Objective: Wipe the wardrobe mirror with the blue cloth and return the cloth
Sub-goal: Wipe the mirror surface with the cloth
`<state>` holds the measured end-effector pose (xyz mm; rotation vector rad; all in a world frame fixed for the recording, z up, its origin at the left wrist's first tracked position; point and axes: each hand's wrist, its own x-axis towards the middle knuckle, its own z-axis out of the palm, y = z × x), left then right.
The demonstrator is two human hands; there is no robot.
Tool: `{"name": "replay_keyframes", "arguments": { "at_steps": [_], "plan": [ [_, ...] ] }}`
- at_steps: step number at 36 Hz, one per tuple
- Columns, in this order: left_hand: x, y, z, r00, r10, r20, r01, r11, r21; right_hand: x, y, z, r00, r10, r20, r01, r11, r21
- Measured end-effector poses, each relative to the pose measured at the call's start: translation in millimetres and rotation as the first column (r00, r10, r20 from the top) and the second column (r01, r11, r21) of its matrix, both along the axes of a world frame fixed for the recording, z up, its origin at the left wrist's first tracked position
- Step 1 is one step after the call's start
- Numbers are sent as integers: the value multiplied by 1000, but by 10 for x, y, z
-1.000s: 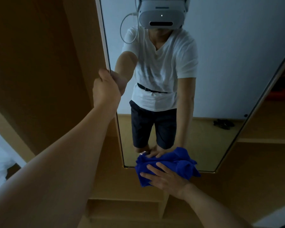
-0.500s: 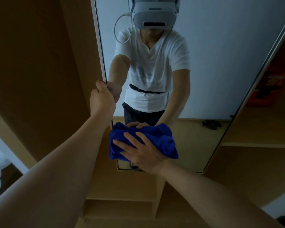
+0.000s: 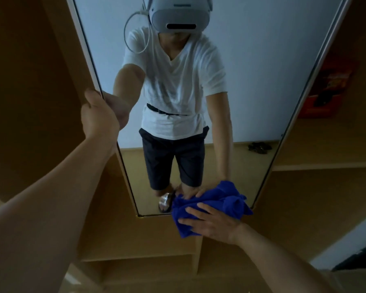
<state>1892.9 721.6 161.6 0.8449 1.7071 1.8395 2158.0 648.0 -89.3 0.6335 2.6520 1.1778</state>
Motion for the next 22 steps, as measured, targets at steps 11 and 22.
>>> {"name": "replay_keyframes", "arguments": {
  "at_steps": [11, 22],
  "plan": [
    [31, -48, 33, 997, -30, 69, 33, 999, -43, 745, 56, 893, 999, 10, -52, -6, 996, 83],
    [99, -335, 161, 998, -42, 54, 51, 984, -170, 387, 160, 2812, 873, 125, -471, 56, 934, 352]
  ]
}}
